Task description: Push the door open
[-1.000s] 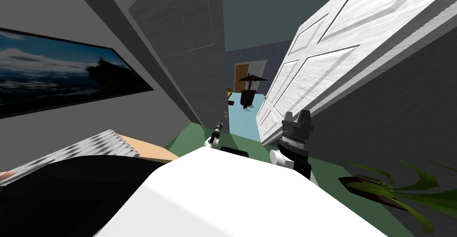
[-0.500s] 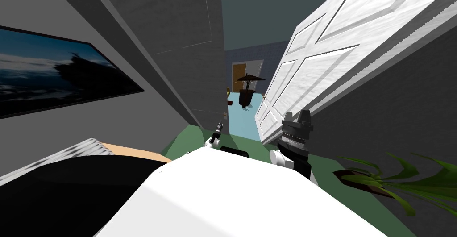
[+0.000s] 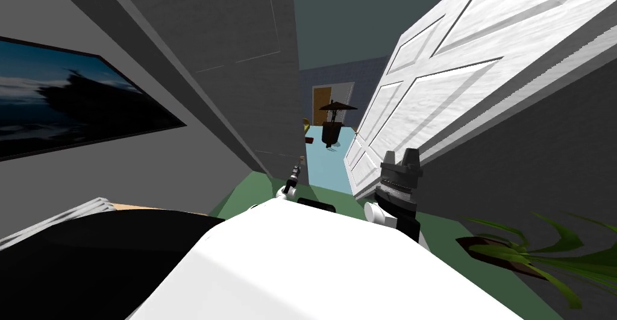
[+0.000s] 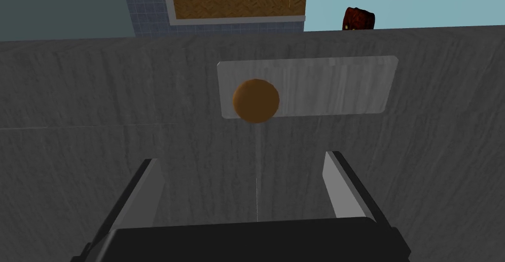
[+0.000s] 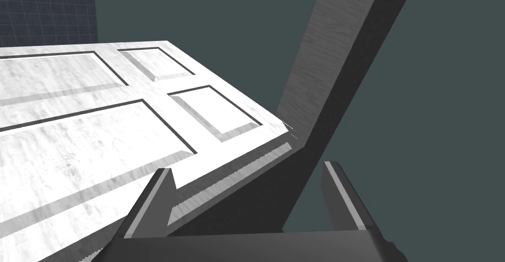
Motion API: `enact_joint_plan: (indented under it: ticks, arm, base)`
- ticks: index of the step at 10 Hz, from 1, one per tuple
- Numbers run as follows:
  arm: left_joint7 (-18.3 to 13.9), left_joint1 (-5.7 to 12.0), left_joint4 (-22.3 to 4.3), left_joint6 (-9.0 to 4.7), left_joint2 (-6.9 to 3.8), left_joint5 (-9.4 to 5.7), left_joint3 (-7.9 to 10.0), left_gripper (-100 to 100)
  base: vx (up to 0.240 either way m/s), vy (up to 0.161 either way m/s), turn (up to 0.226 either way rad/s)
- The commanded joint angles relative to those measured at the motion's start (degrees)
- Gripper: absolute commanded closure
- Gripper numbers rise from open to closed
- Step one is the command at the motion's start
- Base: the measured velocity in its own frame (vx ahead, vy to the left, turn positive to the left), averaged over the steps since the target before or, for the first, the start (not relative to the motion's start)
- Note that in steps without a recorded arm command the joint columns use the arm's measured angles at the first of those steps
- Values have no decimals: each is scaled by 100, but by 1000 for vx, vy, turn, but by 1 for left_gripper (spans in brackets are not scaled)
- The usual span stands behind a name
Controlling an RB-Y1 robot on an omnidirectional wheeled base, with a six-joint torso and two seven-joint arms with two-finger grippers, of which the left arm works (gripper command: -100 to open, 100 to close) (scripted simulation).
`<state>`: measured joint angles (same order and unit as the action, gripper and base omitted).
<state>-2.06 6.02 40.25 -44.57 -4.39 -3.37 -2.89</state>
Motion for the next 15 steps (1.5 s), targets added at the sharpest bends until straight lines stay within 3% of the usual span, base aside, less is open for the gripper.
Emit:
enact_joint_plan:
  ticks: [1, 6, 7, 12, 15]
  arm:
    - [9, -7, -2, -5, 0, -7, 18, -100]
    - [27, 1, -53, -41, 35, -23, 56, -100]
    - [27, 1, -53, -41, 35, -23, 56, 100]
    - [27, 1, -53, -41, 35, -23, 56, 100]
    - [76, -1, -82, -29, -22, -86, 185, 100]
  base:
    - [199, 16, -29]
    - [168, -1, -18]
    - [-20, -4, -3]
    - [-13, 0, -2]
    - [136, -27, 28]
